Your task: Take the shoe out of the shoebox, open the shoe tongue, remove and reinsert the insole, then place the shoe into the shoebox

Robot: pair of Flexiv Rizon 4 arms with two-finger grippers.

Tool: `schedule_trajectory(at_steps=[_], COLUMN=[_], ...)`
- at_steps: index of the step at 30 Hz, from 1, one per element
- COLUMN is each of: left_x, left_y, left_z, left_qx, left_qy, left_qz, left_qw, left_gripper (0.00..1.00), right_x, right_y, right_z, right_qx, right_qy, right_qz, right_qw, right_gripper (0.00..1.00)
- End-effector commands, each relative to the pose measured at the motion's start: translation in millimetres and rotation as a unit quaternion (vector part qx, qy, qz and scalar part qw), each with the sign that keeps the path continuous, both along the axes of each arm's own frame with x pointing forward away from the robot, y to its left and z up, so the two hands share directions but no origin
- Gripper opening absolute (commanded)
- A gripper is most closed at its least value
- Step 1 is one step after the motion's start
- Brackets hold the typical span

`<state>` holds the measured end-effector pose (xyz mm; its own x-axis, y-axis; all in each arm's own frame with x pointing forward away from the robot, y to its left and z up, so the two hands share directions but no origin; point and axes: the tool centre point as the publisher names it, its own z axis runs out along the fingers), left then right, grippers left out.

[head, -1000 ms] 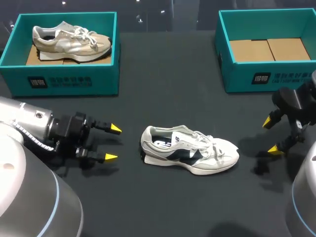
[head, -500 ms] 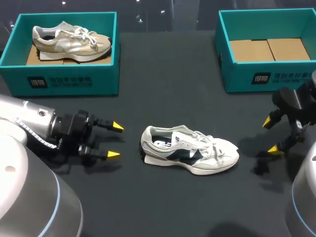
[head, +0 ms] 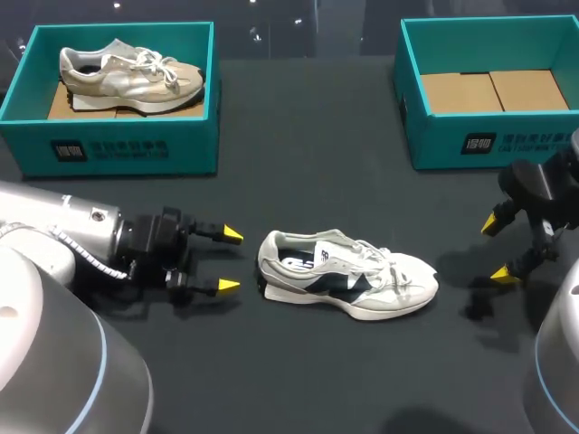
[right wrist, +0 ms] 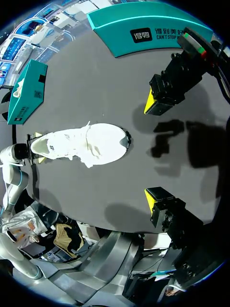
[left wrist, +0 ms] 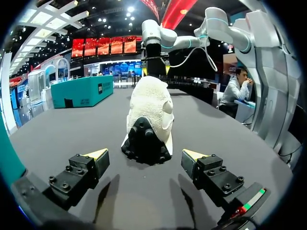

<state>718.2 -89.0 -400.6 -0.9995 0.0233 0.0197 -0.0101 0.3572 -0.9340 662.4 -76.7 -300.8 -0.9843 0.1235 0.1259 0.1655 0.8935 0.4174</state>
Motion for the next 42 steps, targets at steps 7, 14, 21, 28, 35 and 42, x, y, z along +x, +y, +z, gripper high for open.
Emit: schedule_trajectory(at_steps=[7, 14, 21, 28, 35, 42], left_x=[2.0, -0.5, -3.8, -5.8, -7.6, -7.3], left_y=[-26, -40, -54, -69, -82, -91], left_z=[-5, -8, -10, -11, -15, -18], left_qx=[-0.001, -0.005, -0.008, -0.014, -0.02, -0.024], left_qy=[0.0, 0.004, 0.001, 0.003, 0.009, 0.01], left_qz=[-0.017, -0.029, -0.042, -0.051, -0.06, -0.062], left_qw=[1.0, 1.0, 0.999, 0.999, 0.998, 0.998], left_gripper=[1.0, 1.0, 1.0, 1.0, 1.0, 1.0], right_x=[-1.0, -1.0, -1.0, -1.0, -1.0, -1.0], right_y=[0, 0, 0, 0, 0, 0], right_z=[0, 0, 0, 0, 0, 0], right_qx=[-0.001, -0.001, -0.001, -0.001, -0.001, -0.001], right_qy=[-0.001, -0.001, -0.001, -0.001, -0.001, -0.001], right_qz=[-0.001, -0.001, -0.001, -0.001, -0.001, -0.001], right_qw=[1.0, 1.0, 1.0, 1.0, 1.0, 1.0], right_gripper=[1.0, 1.0, 1.0, 1.0, 1.0, 1.0])
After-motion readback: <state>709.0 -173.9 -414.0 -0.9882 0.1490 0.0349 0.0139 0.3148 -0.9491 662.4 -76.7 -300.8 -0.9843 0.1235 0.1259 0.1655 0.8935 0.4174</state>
